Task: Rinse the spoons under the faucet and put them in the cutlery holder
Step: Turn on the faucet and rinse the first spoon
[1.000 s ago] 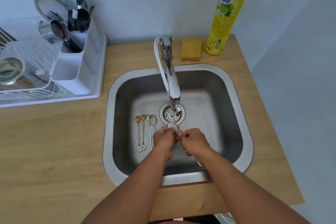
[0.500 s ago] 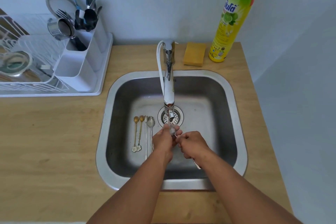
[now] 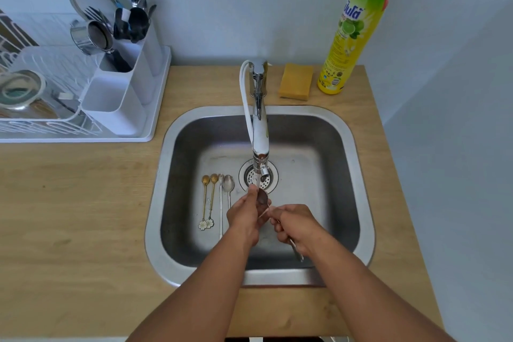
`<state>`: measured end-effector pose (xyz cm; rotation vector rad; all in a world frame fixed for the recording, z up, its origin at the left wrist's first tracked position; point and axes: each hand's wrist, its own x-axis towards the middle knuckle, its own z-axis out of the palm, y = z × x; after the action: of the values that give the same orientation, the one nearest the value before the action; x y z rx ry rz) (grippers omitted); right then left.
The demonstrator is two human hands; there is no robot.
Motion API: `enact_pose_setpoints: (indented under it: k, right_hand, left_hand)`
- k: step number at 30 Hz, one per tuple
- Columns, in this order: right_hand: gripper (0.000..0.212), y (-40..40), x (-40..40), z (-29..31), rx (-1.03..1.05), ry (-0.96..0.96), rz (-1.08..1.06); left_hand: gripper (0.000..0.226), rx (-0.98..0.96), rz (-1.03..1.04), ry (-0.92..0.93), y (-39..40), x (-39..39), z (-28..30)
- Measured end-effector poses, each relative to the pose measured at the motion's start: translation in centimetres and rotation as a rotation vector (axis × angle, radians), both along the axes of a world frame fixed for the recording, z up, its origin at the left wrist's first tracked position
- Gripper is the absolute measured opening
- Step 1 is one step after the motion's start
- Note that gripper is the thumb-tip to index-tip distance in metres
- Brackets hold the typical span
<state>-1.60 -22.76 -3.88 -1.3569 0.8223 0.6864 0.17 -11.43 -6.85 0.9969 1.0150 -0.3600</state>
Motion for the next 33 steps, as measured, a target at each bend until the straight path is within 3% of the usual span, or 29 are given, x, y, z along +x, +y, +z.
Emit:
enact_pose_setpoints:
  k: [6, 10, 17, 25, 33]
  right_hand:
    - [0.03, 1.0, 0.0, -0.9, -0.198, -0.073, 0.097]
    - [0.024, 1.3, -0.9, -1.0, -0.303, -0.121, 0.14]
    - [0.013, 1.1, -0.9, -0.1, -0.368, -0.205, 0.203]
    - [0.014, 0.4, 0.5, 0.9, -0.418, -0.245, 0.233]
    - [0.017, -0.1, -0.1, 0.8, -0.435, -0.276, 0.266]
  left_hand:
    - [0.031, -0.038, -0.039, 0.028, 0.5, -0.6, 0.7]
    - [0.017, 0.034, -0.082, 0.08, 0.6, 0.1, 1.1]
    - [0.014, 0.067, -0.071, 0.081, 1.1, 1.6, 1.9]
    - [0.021, 0.017, -0.145, 0.104, 0.9, 0.9, 1.9]
    - [0.041, -0.104, -0.063, 0.119, 0.4, 1.8, 2.0]
